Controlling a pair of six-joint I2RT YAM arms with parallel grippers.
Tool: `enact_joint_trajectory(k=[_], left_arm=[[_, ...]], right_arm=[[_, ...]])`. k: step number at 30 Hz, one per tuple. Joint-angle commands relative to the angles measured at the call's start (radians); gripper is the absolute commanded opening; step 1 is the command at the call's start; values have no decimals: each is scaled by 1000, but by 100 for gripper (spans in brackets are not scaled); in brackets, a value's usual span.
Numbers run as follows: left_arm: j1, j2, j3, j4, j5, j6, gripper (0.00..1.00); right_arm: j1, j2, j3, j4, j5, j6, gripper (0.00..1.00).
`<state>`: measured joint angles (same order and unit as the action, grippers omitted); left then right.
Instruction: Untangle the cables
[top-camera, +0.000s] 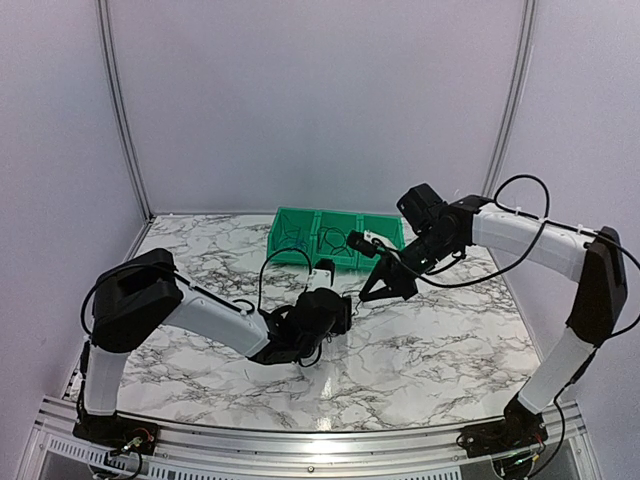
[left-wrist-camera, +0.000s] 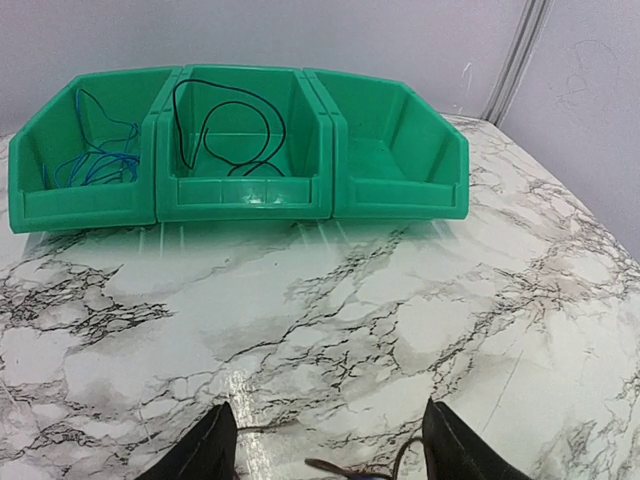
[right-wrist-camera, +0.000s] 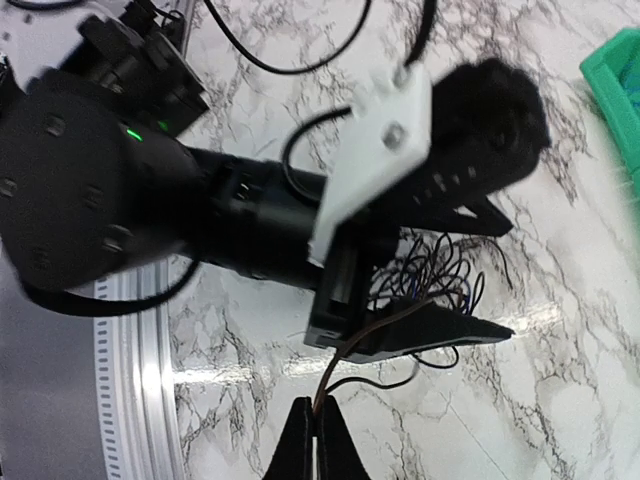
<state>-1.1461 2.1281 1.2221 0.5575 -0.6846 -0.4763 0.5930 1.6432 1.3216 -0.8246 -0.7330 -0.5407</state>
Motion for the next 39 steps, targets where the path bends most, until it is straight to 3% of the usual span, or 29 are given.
enact_joint_trajectory(k=[1,11,15,24,31,39], left_arm=[[9,56,26,57,-52,-25,65],[20,102,15,61,-54,-44,56],[22,104,-3,68,-59,-51,56],[22,109,-30,77,-63,-59,55],[22,115,-38,88,-52,-62,55],[19,124,-49,103,-53,-12,56]], right_arm=[[11,-79,152,-133,-124,-74,0],[1,-110,478,-260,-214,-76,0],[-19,-123,535,-259,-228,-69,0],[-198,-147,668,-253,-346,-57,0],[-255,-226,574,-34,-251,71,0],[-314,-204,534,66,-183,177,0]])
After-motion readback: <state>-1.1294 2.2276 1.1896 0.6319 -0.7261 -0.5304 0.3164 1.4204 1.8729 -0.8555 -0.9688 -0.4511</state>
